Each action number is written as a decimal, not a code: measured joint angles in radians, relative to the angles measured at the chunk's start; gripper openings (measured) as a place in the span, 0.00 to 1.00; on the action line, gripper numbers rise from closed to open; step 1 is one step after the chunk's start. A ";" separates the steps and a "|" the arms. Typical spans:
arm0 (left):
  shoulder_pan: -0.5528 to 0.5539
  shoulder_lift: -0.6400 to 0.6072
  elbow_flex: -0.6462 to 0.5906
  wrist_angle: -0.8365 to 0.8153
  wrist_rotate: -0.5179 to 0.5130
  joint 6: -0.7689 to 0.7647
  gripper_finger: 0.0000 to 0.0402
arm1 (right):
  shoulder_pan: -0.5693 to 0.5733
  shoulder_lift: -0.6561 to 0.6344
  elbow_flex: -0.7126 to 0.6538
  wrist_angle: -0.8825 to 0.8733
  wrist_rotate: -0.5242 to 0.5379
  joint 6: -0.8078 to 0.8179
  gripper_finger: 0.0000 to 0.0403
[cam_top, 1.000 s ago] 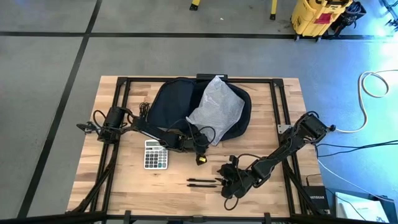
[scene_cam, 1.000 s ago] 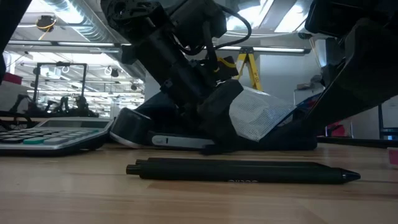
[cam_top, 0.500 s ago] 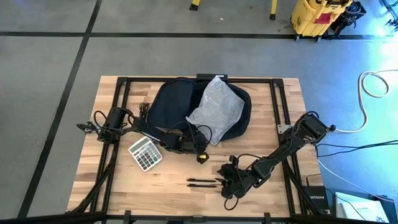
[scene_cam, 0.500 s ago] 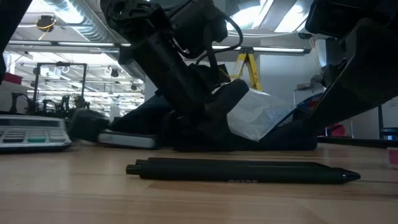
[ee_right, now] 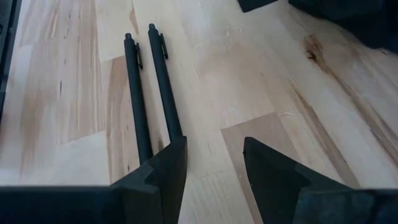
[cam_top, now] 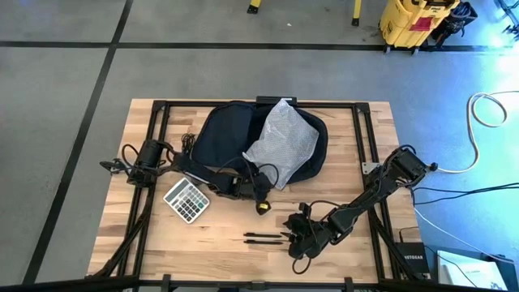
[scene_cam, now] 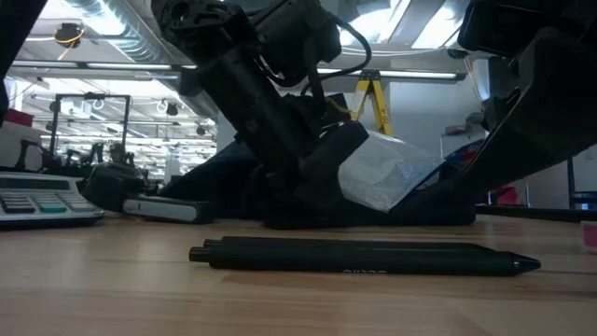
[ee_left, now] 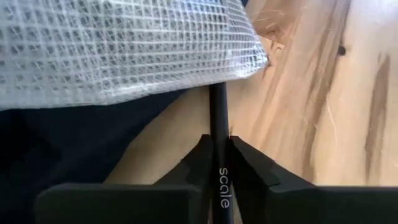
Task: Unpack backpack
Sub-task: Adjust the black pen
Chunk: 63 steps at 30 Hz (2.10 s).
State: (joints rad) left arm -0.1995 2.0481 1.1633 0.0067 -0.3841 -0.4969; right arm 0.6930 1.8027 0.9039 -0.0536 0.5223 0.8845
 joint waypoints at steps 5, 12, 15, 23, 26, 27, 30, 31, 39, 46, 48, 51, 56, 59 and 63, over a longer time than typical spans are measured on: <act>-0.015 -0.001 0.001 -0.001 0.009 0.001 0.03 | 0.000 0.000 0.000 0.000 0.000 0.000 0.35; -0.047 -0.001 0.001 -0.013 0.010 0.000 0.05 | 0.000 0.000 0.000 0.000 -0.012 0.000 0.35; -0.068 -0.002 0.001 -0.016 0.010 0.000 0.05 | 0.000 0.000 0.000 0.000 -0.019 0.000 0.35; -0.148 -0.002 0.001 -0.011 0.009 -0.026 0.05 | 0.000 0.000 0.000 0.000 -0.029 0.000 0.35; -0.184 0.001 -0.001 0.026 0.022 -0.028 0.04 | 0.000 0.000 0.000 0.000 -0.029 0.000 0.35; -0.197 0.002 -0.002 0.043 0.027 -0.027 0.04 | 0.000 0.000 0.000 0.000 -0.029 0.000 0.35; -0.229 0.004 -0.003 0.089 0.037 -0.020 0.04 | 0.000 0.000 0.000 0.000 -0.029 0.001 0.35; -0.238 0.005 -0.003 0.102 0.041 -0.017 0.04 | 0.000 0.000 0.000 0.000 -0.030 0.003 0.35; -0.260 0.005 -0.003 0.134 0.024 0.000 0.04 | 0.000 0.000 0.000 0.002 -0.038 0.008 0.35; -0.240 0.004 -0.002 0.136 0.000 0.032 0.04 | 0.000 0.000 0.000 0.009 -0.038 0.008 0.35; -0.233 0.004 -0.002 0.136 -0.001 0.030 0.04 | 0.000 0.000 0.000 0.009 -0.043 0.008 0.35; -0.227 0.003 -0.002 0.136 -0.001 0.032 0.04 | 0.000 0.000 0.000 0.009 -0.045 0.008 0.35; -0.226 0.002 -0.001 0.140 0.007 0.007 0.04 | 0.000 0.000 0.000 0.008 -0.045 0.008 0.35; -0.226 0.002 -0.001 0.140 0.008 0.007 0.04 | 0.000 0.000 0.000 0.008 -0.045 0.008 0.35; -0.226 0.001 0.000 0.140 0.008 0.007 0.04 | 0.000 0.000 0.000 0.008 -0.045 0.008 0.35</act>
State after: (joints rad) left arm -0.4252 2.0495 1.1629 0.1467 -0.3763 -0.4900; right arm 0.6930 1.8030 0.9039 -0.0456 0.4774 0.8928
